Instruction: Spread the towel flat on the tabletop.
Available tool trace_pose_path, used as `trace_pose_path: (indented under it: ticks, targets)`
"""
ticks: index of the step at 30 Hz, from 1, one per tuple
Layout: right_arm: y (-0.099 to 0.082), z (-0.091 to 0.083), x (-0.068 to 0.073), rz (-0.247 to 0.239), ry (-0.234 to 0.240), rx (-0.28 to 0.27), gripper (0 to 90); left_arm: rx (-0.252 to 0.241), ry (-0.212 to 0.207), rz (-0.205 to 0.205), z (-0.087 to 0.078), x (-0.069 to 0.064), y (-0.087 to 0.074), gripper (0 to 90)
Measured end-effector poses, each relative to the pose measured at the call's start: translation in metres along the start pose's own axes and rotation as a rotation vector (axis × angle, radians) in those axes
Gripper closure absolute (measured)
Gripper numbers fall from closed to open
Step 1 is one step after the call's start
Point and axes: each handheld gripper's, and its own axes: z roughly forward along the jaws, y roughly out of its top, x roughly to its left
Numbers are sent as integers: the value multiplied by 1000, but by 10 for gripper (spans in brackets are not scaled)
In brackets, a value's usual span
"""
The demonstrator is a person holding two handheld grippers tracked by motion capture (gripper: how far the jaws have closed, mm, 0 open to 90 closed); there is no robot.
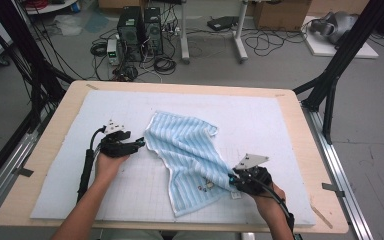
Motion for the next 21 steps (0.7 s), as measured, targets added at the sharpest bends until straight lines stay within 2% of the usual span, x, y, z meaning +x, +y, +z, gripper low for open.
trace_pose_path:
  ticks: [3, 6, 8, 12, 17, 19, 21]
  targets:
    - [24, -1, -14, 38, -41, -120, 483, 0, -13, 0, 3, -2, -1, 365]
    - [50, 12, -31, 67, -85, -189, 437, -4, -26, 3, 2, -3, -1, 364]
    - [65, 27, -44, 97, -103, -179, 431, -16, -27, -2, 0, -4, 0, 364]
    - [82, 65, -64, 143, -130, -107, 423, -22, -35, 6, -3, -5, 1, 363]
    - [90, 107, -73, 195, -127, -57, 372, -17, -38, 9, -5, -7, 2, 363]
    - [92, 120, -75, 204, -131, -32, 340, -10, -33, 22, -6, -9, 2, 362]
    - [93, 131, -78, 231, -124, -11, 339, -19, -26, 17, -8, -10, 3, 363]
